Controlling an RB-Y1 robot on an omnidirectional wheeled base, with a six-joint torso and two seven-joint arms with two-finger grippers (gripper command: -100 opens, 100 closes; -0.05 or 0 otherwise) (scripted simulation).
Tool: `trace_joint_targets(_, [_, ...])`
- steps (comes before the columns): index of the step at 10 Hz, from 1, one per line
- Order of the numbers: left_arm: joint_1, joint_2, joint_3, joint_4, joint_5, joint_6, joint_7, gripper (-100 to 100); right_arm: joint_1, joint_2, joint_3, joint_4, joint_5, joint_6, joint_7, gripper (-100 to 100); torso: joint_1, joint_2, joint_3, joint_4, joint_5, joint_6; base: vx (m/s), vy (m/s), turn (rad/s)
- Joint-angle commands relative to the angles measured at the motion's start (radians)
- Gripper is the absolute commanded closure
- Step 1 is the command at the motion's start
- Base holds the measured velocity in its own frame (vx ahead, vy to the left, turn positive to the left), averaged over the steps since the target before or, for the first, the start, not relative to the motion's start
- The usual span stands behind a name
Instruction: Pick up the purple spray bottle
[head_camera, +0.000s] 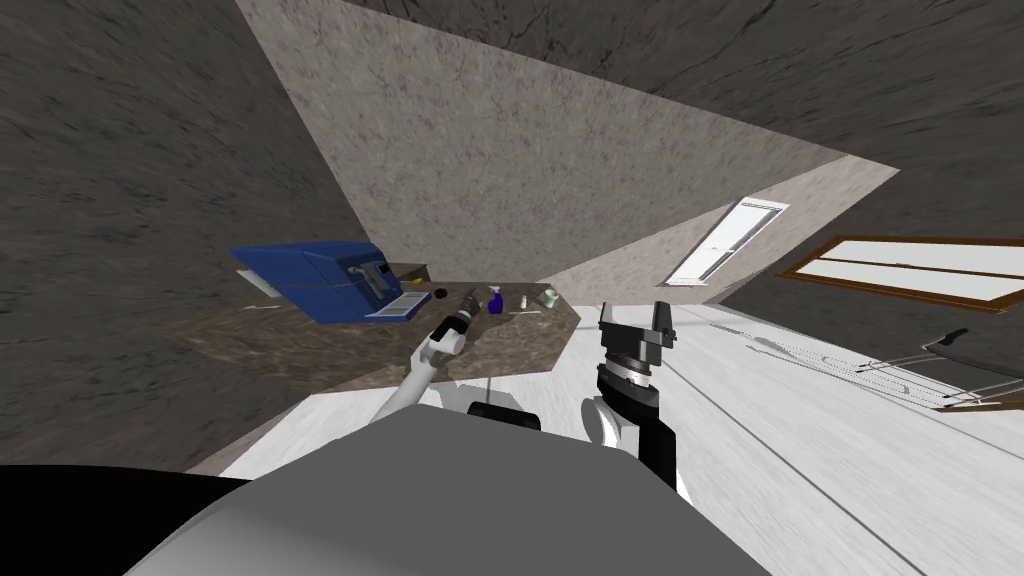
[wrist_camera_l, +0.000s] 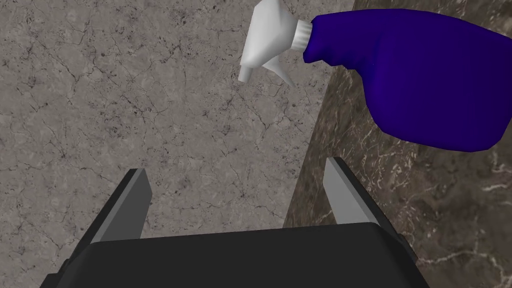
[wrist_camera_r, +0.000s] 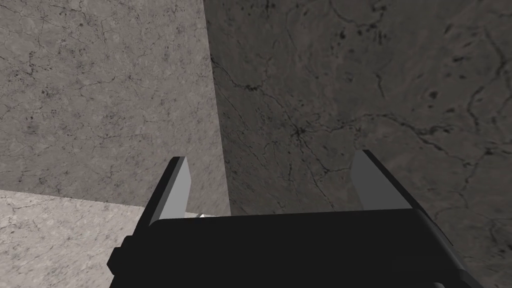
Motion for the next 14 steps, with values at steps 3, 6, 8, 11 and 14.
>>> trace_joint_targets(3, [-0.084, 0.008, 0.007, 0.075, 0.032, 0.1, 0.042, -100, 0.0, 0.0, 0.0, 0.0, 0.0, 0.0, 0.0, 0, 0.003, -0.001, 0.0, 0.0, 0.0, 0.0, -0.047, 0.12, -0.063])
trace_joint_targets(6, [-0.177, 0.009, 0.017, 0.164, 0.074, 0.192, 0.092, -100, 0.0, 0.0, 0.0, 0.0, 0.0, 0.0, 0.0, 0, 0.0, -0.002, -0.001, -0.001, 0.0, 0.0, -0.035, 0.109, -0.075])
trace_joint_targets(8, [-0.229, 0.008, 0.022, 0.219, 0.095, 0.244, 0.117, -100, 0.0, 0.0, 0.0, 0.0, 0.0, 0.0, 0.0, 0, 0.0, -0.002, -0.001, 0.0, 0.0, -0.001, -0.035, 0.112, -0.059])
trace_joint_targets(11, [-0.307, 0.006, 0.028, 0.303, 0.116, 0.319, 0.14, -100, 0.0, 0.0, 0.0, 0.0, 0.0, 0.0, 0.0, 0, -0.001, -0.003, -0.002, -0.001, 0.0, 0.0, -0.027, 0.094, -0.074])
trace_joint_targets(14, [-0.398, 0.0, 0.04, 0.392, 0.159, 0.407, 0.183, -100, 0.0, 0.0, 0.0, 0.0, 0.0, 0.0, 0.0, 0, 0.0, -0.004, -0.002, -0.001, 0.0, -0.001, -0.014, 0.104, -0.072])
